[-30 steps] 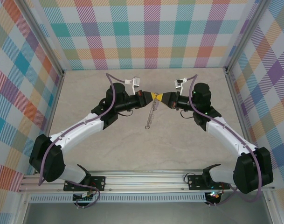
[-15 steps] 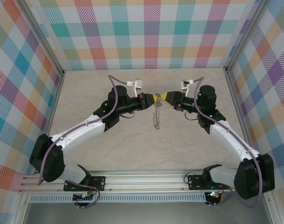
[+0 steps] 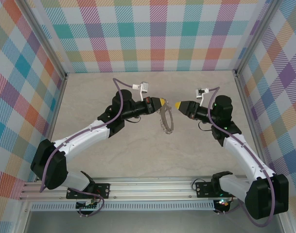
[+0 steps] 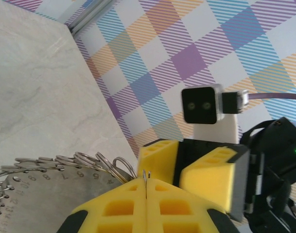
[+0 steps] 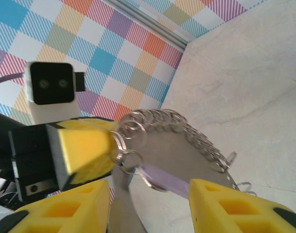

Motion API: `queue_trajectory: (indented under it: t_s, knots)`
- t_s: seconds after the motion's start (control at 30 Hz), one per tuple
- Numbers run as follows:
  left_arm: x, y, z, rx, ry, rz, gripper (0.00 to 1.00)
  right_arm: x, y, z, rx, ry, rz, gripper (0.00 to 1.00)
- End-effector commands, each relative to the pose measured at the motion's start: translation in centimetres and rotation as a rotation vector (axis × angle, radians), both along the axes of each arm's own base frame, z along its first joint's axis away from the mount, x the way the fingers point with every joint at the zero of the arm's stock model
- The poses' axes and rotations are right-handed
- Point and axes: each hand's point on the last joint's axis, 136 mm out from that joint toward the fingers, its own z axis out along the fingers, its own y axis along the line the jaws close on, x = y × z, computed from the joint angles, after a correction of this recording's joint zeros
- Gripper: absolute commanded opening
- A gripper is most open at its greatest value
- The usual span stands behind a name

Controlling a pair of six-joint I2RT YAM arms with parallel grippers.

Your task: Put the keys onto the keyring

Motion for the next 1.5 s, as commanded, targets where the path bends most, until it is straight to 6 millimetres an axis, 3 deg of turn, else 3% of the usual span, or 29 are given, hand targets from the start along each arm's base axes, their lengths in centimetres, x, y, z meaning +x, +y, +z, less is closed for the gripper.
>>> queue_trajectory:
  t_s: [0.0, 0.3, 0.6, 1.03, 1.47]
  knots:
    - [-1.0, -0.4, 3.4, -0.068, -0.110, -0.046, 0.00, -0.5, 0.3, -0.2, -0.010, -0.064, 0.038, 0.47]
    - [-1.1, -1.1, 4.0, -0.100, -0.106, -0.083, 0.00, -1.8, 2.2, 0.3, -0.019, -0.125, 0.104, 0.49]
    - [-1.3, -1.4, 4.1, -0.119, -0.100, -0.107, 0.00, -1.2, 3.2, 0.7, -0.028, -0.143, 0.132, 0.45]
    - [-1.2, -1.4, 4.1, -0.114, -0.103, -0.100, 0.00, -3.1, 4.0, 1.4, -0.033, -0.198, 0.215, 0.00]
    - [-1.1, -0.9, 4.7, -0.114, -0.120, -0.076, 0.00, -5.5, 5.7, 0.7, -0.054, -0.174, 0.284, 0.00]
